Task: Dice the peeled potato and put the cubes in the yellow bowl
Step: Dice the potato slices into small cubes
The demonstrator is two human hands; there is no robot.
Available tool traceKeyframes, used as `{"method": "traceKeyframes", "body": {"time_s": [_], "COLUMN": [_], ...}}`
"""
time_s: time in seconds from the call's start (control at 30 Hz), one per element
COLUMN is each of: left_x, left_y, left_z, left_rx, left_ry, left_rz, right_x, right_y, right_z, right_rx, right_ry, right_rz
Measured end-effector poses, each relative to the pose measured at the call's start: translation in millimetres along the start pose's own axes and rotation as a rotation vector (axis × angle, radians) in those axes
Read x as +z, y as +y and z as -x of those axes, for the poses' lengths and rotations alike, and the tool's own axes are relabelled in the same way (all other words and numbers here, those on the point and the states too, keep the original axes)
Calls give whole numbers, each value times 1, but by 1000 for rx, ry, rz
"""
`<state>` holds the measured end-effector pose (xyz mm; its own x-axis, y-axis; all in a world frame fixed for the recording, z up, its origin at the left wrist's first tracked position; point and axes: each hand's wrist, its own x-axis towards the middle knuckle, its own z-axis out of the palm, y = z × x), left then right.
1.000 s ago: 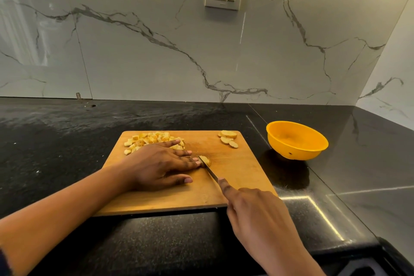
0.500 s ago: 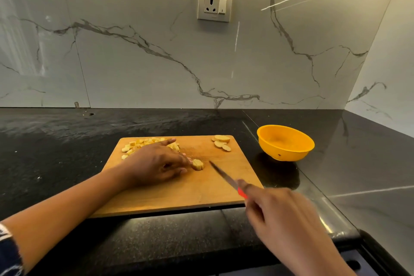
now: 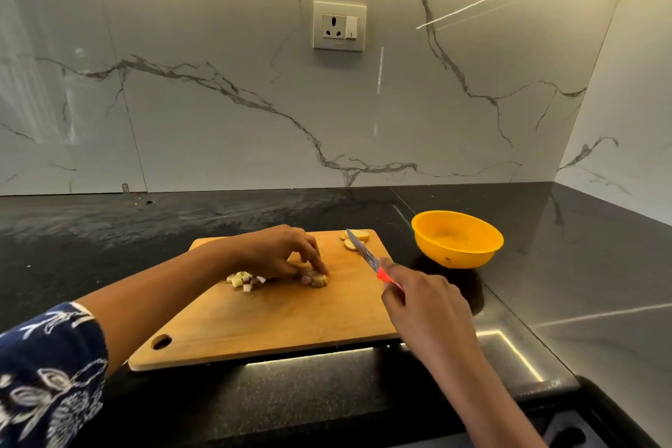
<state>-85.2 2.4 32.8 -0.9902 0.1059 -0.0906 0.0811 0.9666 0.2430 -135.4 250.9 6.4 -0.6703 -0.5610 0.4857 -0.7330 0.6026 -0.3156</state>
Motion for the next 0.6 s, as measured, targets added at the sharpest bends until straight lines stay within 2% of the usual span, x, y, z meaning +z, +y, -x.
{"method": "traceKeyframes", "body": {"time_s": [0.17,0.4,0.6], "left_x": [3,29,43], "left_y": [2,18,34], "left_z": [0,13,20], "left_rx": [-47,-180,-291], "left_ry": [53,336,455], "left_rz": [71,29,-334], "right_x": [-4,-11,-11], "right_y": [0,-9,-20], "right_z": [7,16,29], "right_rx": [10,16,-15], "right_ry": [-35,-134,-160], "right_rz": [-8,10,62]}}
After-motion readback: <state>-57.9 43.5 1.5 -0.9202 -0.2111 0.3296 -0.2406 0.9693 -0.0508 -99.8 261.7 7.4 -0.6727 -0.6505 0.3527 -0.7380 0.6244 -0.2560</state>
